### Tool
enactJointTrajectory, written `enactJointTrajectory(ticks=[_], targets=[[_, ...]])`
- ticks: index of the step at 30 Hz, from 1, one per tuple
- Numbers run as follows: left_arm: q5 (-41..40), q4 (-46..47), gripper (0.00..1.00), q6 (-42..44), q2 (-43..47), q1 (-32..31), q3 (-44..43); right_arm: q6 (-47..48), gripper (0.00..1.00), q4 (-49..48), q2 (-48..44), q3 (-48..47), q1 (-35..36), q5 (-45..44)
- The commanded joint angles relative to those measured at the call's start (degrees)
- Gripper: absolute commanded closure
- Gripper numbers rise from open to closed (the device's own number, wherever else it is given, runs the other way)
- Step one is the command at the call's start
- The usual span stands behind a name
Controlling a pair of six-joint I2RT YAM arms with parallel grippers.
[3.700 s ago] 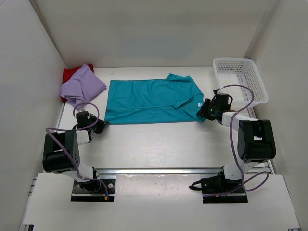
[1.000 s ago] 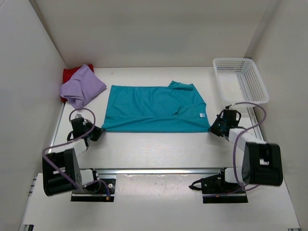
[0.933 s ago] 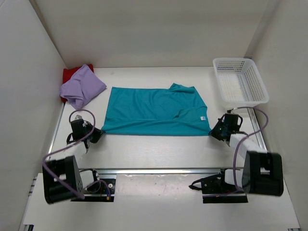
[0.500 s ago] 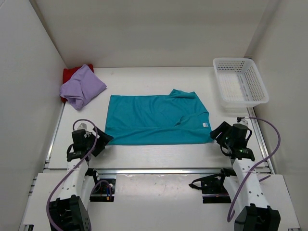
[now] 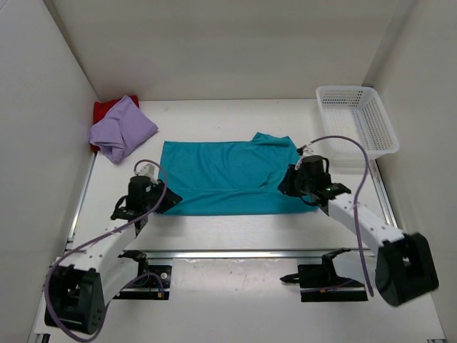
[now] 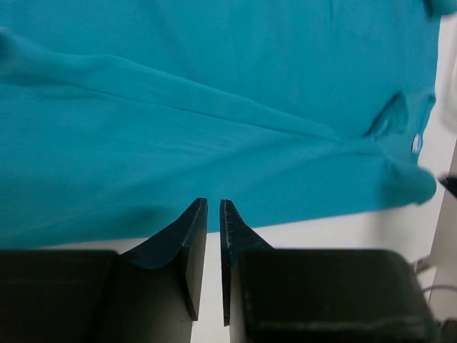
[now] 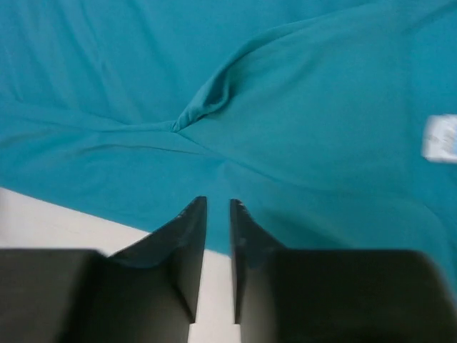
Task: Fold and stack the t-shirts
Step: Fold the flattened tshirt in 1/3 of the way
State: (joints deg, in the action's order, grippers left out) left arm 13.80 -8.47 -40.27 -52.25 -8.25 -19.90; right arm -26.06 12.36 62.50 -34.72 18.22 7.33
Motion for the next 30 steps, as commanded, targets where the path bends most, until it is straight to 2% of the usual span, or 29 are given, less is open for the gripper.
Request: enactJointTrajectory(ticks=[1, 3, 5, 8, 11, 17, 21, 26, 30], targets=[[-6.2, 7.1, 0.76, -0.5, -4.4, -4.9, -3.1, 2.9, 0.8, -8.6, 8.0, -3.8, 2.6, 0.2], [-3.9, 11.9, 0.74, -1.5, -8.8, -2.2, -2.8, 2.8, 0.68, -12.1, 13.2, -5.7, 2.7, 2.1], [0.0, 14.9, 0.75, -3.6, -12.2, 1.4, -1.9, 3.3, 0.62, -14.4, 17.0, -7.1, 2.8, 2.9], [4.2, 20.5, 0.76, -7.7, -16.7, 6.4, -0.1, 3.3, 0.62, -15.2, 22.4, -9.3, 3.1, 4.2], [3.9, 23.2, 0.76, -9.8, -17.8, 7.6, 1.5, 2.6, 0.62, -16.7, 24.8, -9.5, 3.5, 5.3], [3.5, 26.6, 0.74, -12.7, -19.6, 10.5, 3.4, 2.0, 0.67, -17.8, 28.6, -10.2, 4.0, 5.9], [3.3, 28.1, 0.74, -13.3, -21.1, 11.9, 3.8, 2.3, 0.77, -18.1, 29.8, -11.2, 4.1, 5.4], [0.9, 27.7, 0.73, -12.7, -18.6, 12.4, 3.3, 3.7, 0.88, -15.7, 32.6, -15.1, 5.3, 2.9], [-0.1, 27.0, 0.73, -12.1, -16.5, 10.8, 3.2, 4.4, 0.87, -14.9, 34.4, -18.4, 5.6, 1.8]])
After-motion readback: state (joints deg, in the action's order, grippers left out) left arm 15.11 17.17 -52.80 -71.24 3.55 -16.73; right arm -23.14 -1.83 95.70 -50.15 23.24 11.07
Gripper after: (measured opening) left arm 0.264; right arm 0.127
